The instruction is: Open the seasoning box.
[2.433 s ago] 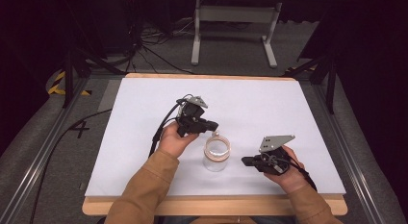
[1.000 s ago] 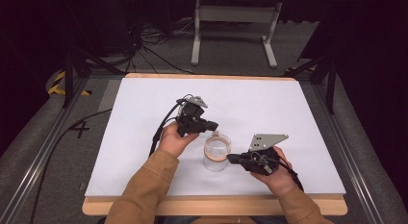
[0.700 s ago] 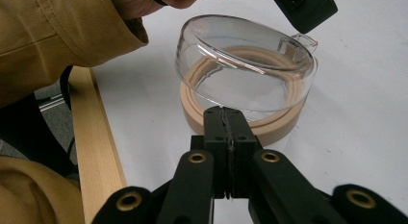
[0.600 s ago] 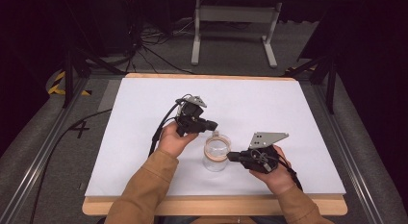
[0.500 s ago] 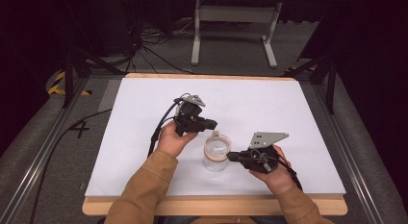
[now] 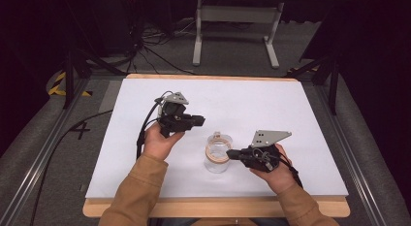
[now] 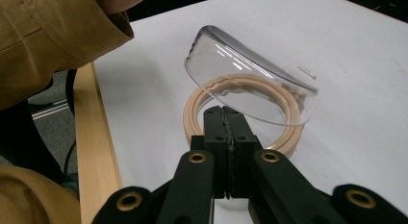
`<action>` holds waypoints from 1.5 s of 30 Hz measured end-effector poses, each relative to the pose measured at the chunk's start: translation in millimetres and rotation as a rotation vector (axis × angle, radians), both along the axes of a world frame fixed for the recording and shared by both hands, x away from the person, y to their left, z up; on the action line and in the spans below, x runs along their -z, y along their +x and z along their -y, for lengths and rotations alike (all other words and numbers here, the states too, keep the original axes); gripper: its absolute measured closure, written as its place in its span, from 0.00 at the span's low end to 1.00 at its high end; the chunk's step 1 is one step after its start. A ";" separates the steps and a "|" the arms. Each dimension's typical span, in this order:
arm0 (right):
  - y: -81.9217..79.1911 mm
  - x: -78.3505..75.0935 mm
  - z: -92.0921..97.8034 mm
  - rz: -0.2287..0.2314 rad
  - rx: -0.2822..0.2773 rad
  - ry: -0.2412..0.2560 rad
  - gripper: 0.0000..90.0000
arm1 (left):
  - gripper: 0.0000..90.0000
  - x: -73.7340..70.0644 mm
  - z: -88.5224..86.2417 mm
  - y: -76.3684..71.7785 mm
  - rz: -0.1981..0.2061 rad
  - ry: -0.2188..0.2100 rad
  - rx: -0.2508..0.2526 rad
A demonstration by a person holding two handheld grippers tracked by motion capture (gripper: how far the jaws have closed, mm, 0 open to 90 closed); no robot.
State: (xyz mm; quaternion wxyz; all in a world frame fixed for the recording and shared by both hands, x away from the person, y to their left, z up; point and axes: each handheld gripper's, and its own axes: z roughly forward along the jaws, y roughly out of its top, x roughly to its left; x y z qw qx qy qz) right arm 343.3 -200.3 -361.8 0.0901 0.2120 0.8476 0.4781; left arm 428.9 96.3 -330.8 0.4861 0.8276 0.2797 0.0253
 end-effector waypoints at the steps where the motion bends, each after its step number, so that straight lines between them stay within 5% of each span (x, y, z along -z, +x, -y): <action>1: 0.8 -1.0 -0.3 0.004 -0.003 0.004 0.99 | 0.92 -0.6 -4.2 -1.7 0.002 -0.005 -0.010; 23: 22.8 -12.8 -8.6 0.091 -0.024 0.061 0.99 | 0.92 0.0 -56.8 -26.0 -0.001 -0.032 -0.145; 35: 44.4 -15.1 -3.4 0.109 0.011 0.110 0.99 | 0.91 2.9 -80.2 -38.3 -0.017 -0.036 -0.199; 45: 55.8 -11.0 3.3 0.103 0.078 0.122 0.99 | 0.91 5.0 -80.1 -38.4 -0.023 -0.029 -0.200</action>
